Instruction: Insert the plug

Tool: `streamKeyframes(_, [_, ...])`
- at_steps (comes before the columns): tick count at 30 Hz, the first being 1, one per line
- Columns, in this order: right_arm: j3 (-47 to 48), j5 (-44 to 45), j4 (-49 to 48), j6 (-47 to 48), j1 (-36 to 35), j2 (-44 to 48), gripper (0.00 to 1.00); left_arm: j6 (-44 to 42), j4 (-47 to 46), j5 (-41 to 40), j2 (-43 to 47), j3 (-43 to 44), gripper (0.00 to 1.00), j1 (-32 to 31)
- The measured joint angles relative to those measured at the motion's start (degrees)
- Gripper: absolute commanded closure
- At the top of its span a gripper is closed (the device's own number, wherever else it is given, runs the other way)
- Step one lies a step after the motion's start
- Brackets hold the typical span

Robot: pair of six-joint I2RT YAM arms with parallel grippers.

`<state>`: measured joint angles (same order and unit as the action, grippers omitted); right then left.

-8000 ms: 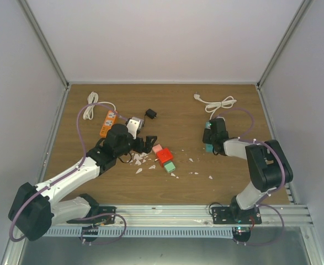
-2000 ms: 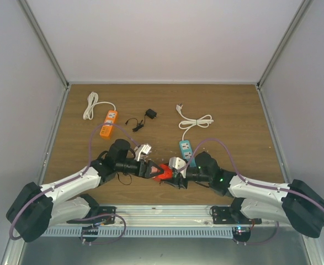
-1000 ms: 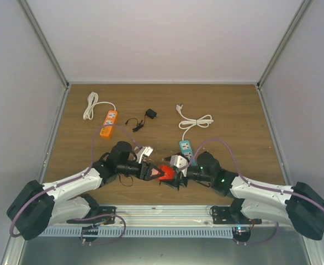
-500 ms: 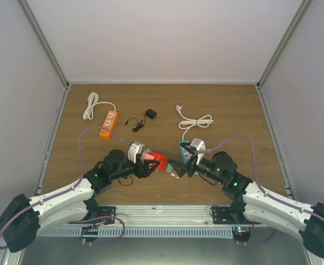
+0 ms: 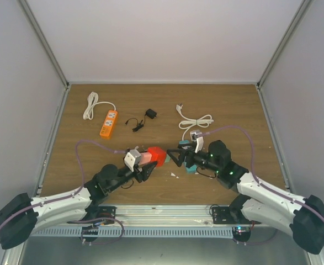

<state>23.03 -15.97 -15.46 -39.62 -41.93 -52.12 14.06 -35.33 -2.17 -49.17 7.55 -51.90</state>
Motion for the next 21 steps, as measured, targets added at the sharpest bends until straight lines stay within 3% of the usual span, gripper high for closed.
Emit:
streamKeyframes(5, [2.6,-1.4,0.8,-2.9,-1.7,-3.8,0.01,-4.9,-5.5,-2.5,1.2,-0.7,1.0,-2.6])
streamKeyframes(11, [5.8,1.3,2.3,-2.7,-8.3,-6.4,0.09,-8.8,-7.1,-5.8,-1.5,-0.7,1.0,-4.2])
streamKeyframes(21, [7.0,3.5,3.6,-1.2,-9.9,-10.1,0.24,-11.8,-7.3,-8.7,-1.9,-0.7,1.0,-4.7])
